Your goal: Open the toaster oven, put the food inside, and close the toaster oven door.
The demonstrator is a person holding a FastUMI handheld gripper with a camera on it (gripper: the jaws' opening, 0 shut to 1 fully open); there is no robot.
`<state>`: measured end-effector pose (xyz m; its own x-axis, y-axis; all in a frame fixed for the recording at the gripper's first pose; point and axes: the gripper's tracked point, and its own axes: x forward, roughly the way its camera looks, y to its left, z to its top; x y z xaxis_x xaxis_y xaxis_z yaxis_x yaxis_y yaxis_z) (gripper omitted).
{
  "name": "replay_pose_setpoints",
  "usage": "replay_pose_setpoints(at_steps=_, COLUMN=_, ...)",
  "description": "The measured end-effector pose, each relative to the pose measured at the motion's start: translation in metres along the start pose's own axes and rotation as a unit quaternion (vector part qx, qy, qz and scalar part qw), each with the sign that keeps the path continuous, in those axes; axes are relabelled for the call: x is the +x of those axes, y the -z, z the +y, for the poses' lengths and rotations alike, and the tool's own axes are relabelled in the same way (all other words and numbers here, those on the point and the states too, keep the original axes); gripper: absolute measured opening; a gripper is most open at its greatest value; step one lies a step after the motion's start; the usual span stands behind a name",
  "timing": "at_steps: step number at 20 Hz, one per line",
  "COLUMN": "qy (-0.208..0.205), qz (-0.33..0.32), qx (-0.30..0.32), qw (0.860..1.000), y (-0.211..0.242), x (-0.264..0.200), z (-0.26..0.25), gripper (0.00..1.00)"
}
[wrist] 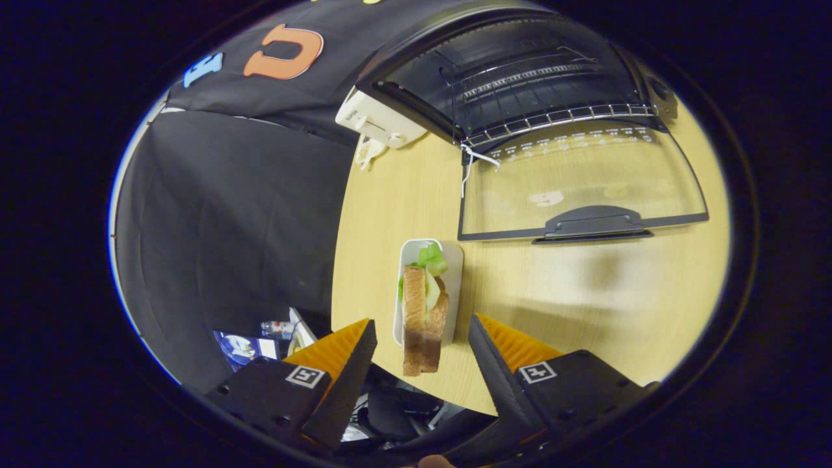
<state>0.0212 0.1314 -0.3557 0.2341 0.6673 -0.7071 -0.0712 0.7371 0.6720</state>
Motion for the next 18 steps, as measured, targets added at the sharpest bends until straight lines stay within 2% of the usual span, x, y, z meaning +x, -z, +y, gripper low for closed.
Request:
replay_pose_setpoints(at_steps=5, qy=-0.004, qz=0.024, qx=-0.004, qw=1.000, y=0.006, x=0.012, z=-0.001, gripper=0.81)
replay_pose_setpoints(at_steps=9, qy=-0.009, qz=0.032, qx=-0.016, qw=0.999, y=0.008, x=0.013, z=0.001, gripper=0.60)
replay_pose_setpoints(at_steps=10, qy=-0.007, qz=0.034, qx=-0.015, qw=0.999, y=0.009, x=0.014, z=0.001, gripper=0.51)
replay_pose_setpoints(at_steps=12, qy=-0.011, qz=0.042, qx=-0.012, qw=0.999, y=0.010, x=0.009, z=0.003, gripper=0.40)
replay_pose_setpoints(at_steps=15, qy=-0.025, qz=0.041, qx=-0.023, qw=0.999, y=0.012, x=-0.005, z=0.011, gripper=0.34)
replay_pose_setpoints(at_steps=18, qy=-0.059, qz=0.025, qx=-0.016, qw=0.998, y=0.012, x=-0.030, z=0.034, gripper=0.32)
